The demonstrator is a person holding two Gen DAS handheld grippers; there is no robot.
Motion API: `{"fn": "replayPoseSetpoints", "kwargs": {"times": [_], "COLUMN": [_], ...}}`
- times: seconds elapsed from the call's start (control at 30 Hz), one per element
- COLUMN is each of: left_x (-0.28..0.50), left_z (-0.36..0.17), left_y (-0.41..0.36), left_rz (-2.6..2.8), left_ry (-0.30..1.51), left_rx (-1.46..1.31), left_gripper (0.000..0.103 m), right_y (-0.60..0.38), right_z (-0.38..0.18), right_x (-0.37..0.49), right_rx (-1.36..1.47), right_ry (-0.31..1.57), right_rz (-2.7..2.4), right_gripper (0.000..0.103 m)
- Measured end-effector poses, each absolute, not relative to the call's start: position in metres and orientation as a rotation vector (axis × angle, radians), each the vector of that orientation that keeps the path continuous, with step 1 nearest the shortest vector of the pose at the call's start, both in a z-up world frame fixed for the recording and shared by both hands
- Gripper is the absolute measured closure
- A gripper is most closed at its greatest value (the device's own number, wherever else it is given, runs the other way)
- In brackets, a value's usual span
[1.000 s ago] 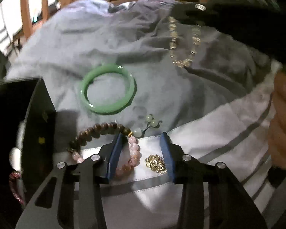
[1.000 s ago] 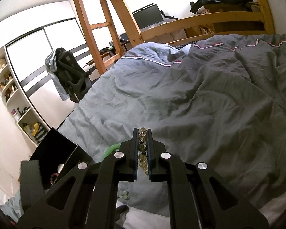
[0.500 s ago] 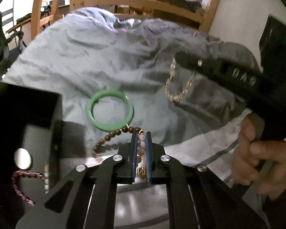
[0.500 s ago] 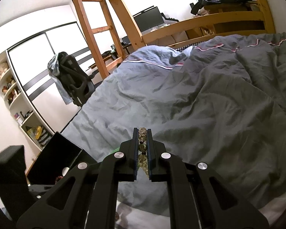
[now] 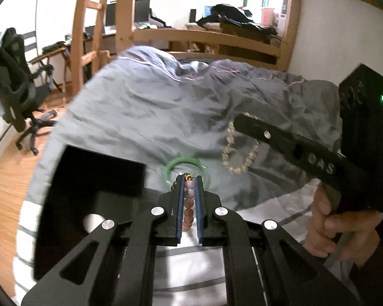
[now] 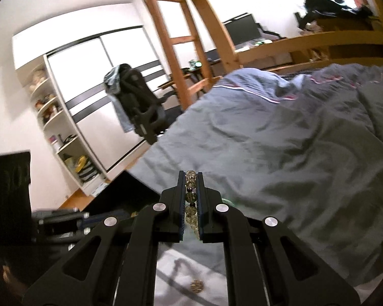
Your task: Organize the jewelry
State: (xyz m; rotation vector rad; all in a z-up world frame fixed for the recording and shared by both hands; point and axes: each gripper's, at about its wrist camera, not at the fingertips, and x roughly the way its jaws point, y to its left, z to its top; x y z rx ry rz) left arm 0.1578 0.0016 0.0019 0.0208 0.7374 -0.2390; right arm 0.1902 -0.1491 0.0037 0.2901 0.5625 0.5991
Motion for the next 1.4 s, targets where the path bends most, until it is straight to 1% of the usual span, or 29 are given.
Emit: {"fn": "replayPoseSetpoints", "kwargs": {"times": [0.27,0.57,1.03,1.1,1.13,1.17,1.2,1.23,1.27,1.37,1.4], "left_x": [0.150,0.141,0.149,0.149,0.148,0.148,0.146,0.145,0.143,0.139,0.139], "left_z": [0.024,0.039,0.027,0.027,0.027,0.028,0.029,0.030,0.031,0.034,0.034], "left_y": [0.037,0.066,0.092,0.094,0.095,0.097,0.097,0.098,0.099,0.097,0.094], "left_rz": [-0.137,-0.054,0.035,0.038,0.044,0.050,0.056,0.065,0.079,0.061,0.044], "left_ry": [0.697,0.666,0.744,0.746,0.740,0.734,0.725,0.713,0.693,0.659,0.654], "left_rx": [0.022,0.015,-0.047,-0.062,-0.070,-0.078,-0.086,-0.091,-0.096,-0.100,-0.099], "left_gripper": [0.095,0.095,0.095,0.095,0.094,0.081,0.070,0.043,0.029,0.026,0.023], "right_y": [-0.111,-0.066,-0.023,-0.016,-0.014,-0.012,-0.013,-0.020,-0.026,-0.045,-0.057], "right_z": [0.013,0.009,-0.019,-0.025,-0.027,-0.029,-0.029,-0.026,-0.023,-0.012,-0.008], "right_x": [0.169,0.149,0.136,0.135,0.135,0.136,0.136,0.135,0.136,0.147,0.153], "right_rx": [0.214,0.174,0.123,0.113,0.107,0.085,0.083,0.115,0.134,0.183,0.200], "right_ry": [0.543,0.551,0.666,0.697,0.713,0.728,0.724,0.684,0.668,0.627,0.612], "right_rz": [0.731,0.856,0.937,0.951,0.953,0.937,0.921,0.908,0.907,0.866,0.833], "right_gripper": [0.095,0.095,0.095,0.093,0.077,0.033,0.007,0.008,0.008,0.007,0.007]}}
